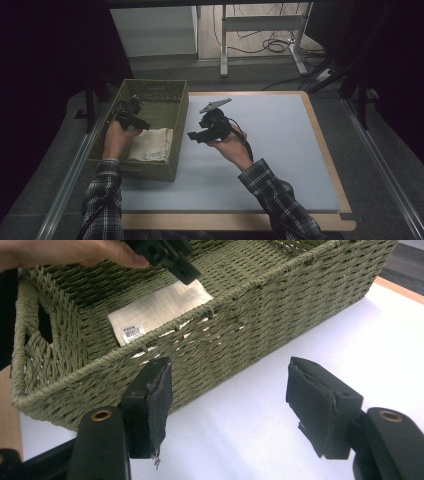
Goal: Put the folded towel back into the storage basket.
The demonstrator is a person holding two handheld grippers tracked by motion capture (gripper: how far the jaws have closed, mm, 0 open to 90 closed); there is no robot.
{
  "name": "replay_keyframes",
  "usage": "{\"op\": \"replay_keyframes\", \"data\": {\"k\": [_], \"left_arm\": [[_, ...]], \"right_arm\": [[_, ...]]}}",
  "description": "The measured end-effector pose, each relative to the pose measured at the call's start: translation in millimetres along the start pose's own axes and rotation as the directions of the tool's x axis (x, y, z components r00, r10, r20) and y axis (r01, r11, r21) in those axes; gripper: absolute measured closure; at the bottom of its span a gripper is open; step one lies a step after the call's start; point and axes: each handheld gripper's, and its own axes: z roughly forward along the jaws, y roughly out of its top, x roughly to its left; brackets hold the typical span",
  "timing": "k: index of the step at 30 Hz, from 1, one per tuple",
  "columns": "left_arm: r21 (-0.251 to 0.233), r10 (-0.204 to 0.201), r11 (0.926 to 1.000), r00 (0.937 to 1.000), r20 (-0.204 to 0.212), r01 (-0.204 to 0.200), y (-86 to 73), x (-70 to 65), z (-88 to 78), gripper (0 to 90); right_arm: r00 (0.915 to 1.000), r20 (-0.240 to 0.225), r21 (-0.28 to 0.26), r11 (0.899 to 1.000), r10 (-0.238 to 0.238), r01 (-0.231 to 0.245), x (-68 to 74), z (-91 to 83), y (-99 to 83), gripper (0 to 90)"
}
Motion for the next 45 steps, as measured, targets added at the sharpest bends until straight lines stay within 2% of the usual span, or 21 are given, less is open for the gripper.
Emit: {"op": "replay_keyframes", "data": {"k": [1, 2, 4, 5, 6, 7, 8, 11, 12, 13, 16, 17, 24, 25, 28, 31, 34, 37, 38, 41, 45], "left_arm": [[-0.03, -0.001, 0.9995, 0.9999, 0.011, 0.001, 0.9, -3.0, -6.4, 34.6], [-0.03, -0.001, 0.9995, 0.9999, 0.011, 0.001, 0.9, -3.0, -6.4, 32.3], [-0.075, -0.001, 0.9972, 0.9992, 0.039, 0.004, 1.3, -6.0, -12.0, 30.0], [-0.114, 0.001, 0.9935, 0.9981, 0.061, 0.006, 2.0, -9.7, -16.9, 27.1], [-0.114, 0.001, 0.9935, 0.9981, 0.061, 0.006, 2.0, -9.7, -16.9, 25.5], [-0.153, 0.011, 0.9883, 0.997, 0.077, 0.001, 2.1, -14.1, -21.3, 23.7], [-0.153, 0.011, 0.9883, 0.997, 0.077, 0.001, 2.1, -14.1, -21.3, 22.0], [-0.204, 0.032, 0.979, 0.9937, 0.107, -0.01, 2.0, -23.5, -27.4, 17.5], [-0.204, 0.032, 0.979, 0.9937, 0.107, -0.01, 2.0, -23.5, -27.4, 15.9], [-0.226, 0.044, 0.974, 0.992, 0.119, -0.017, 1.6, -28.3, -29.2, 14.5], [-0.243, 0.051, 0.9699, 0.9909, 0.124, -0.019, 1.3, -32.8, -31.0, 11.7], [-0.261, 0.054, 0.9653, 0.9885, 0.141, -0.016, 0.9, -36.7, -32.2, 10.7], [-0.284, 0.068, 0.9586, 0.9828, 0.172, -0.017, 1.1, -50.5, -37.1, 4.8], [-0.295, 0.081, 0.9551, 0.9811, 0.176, -0.026, 1.7, -56.8, -40.0, 4.6], [-0.3, 0.097, 0.9531, 0.9791, 0.179, -0.039, 2.6, -64.0, -42.3, 3.2], [-0.303, 0.127, 0.9506, 0.9764, 0.175, -0.07, 4.9, -78.9, -46.1, 2.1], [-0.307, 0.135, 0.9487, 0.9748, 0.178, -0.076, 6.0, -85.7, -48.1, 1.8], [-0.297, 0.15, 0.9507, 0.9713, 0.185, -0.09, 8.2, -99.5, -50.4, 1.4], [-0.297, 0.15, 0.9507, 0.9713, 0.185, -0.09, 8.2, -99.5, -50.4, 1.2], [-0.285, 0.166, 0.9523, 0.9694, 0.181, -0.11, 10.4, -114.4, -50.9, 0.8], [-0.276, 0.176, 0.9533, 0.9684, 0.176, -0.123, 12.7, -126.5, -51.4, 0.6]], "right_arm": [[1.0, -0.003, -0.001, 1.0, -0.002, 0.002, -0.2, -0.9, -1.6, 35.3], [1.0, -0.003, -0.001, 1.0, -0.002, 0.002, -0.2, -0.9, -1.6, 35.3], [1.0, -0.002, -0.001, 1.0, -0.005, 0.005, -1.0, -2.6, -4.5, 33.8], [1.0, 0.001, 0.002, 1.0, -0.005, 0.005, -2.0, -3.8, -7.0, 32.3], [1.0, 0.001, 0.002, 1.0, -0.005, 0.005, -2.0, -3.8, -7.0, 32.3], [0.9999, 0.009, 0.0, 1.0, -0.007, 0.007, -3.7, -6.1, -10.1, 30.6], [0.9999, 0.009, -0.002, 1.0, -0.006, 0.006, -4.8, -7.5, -11.7, 30.1], [0.9999, 0.015, -0.002, 1.0, -0.002, 0.002, -8.2, -11.8, -16.4, 27.6], [0.9998, 0.018, 0.003, 1.0, -0.004, 0.004, -9.2, -13.0, -18.1, 26.2], [0.9997, 0.022, 0.004, 1.0, -0.005, 0.005, -10.2, -14.3, -19.9, 24.9], [0.9996, 0.028, -0.003, 1.0, -0.009, 0.01, -13.2, -19.1, -26.2, 21.9], [0.9994, 0.032, -0.005, 1.0, -0.011, 0.011, -14.2, -20.8, -28.4, 20.7], [0.9983, 0.054, -0.012, 1.0, -0.02, 0.021, -21.5, -32.3, -43.3, 11.6], [0.9981, 0.058, -0.013, 1.0, -0.02, 0.021, -22.2, -34.2, -45.4, 10.9], [0.9979, 0.06, -0.014, 1.0, -0.026, 0.027, -24.0, -38.4, -49.8, 9.4], [0.997, 0.072, -0.02, 0.999, -0.028, 0.03, -27.5, -46.6, -58.7, 6.9], [0.9971, 0.071, -0.018, 0.999, -0.028, 0.029, -29.3, -50.8, -63.3, 6.4], [0.9962, 0.083, -0.018, 0.999, -0.027, 0.029, -33.8, -59.7, -73.0, 6.2], [0.9962, 0.083, -0.018, 0.999, -0.027, 0.029, -33.8, -59.7, -73.0, 6.2], [0.9955, 0.094, -0.016, 1.0, -0.014, 0.015, -39.5, -69.2, -83.5, 6.2], [0.9943, 0.106, -0.018, 1.0, -0.007, 0.009, -43.7, -77.0, -91.4, 6.2]]}}
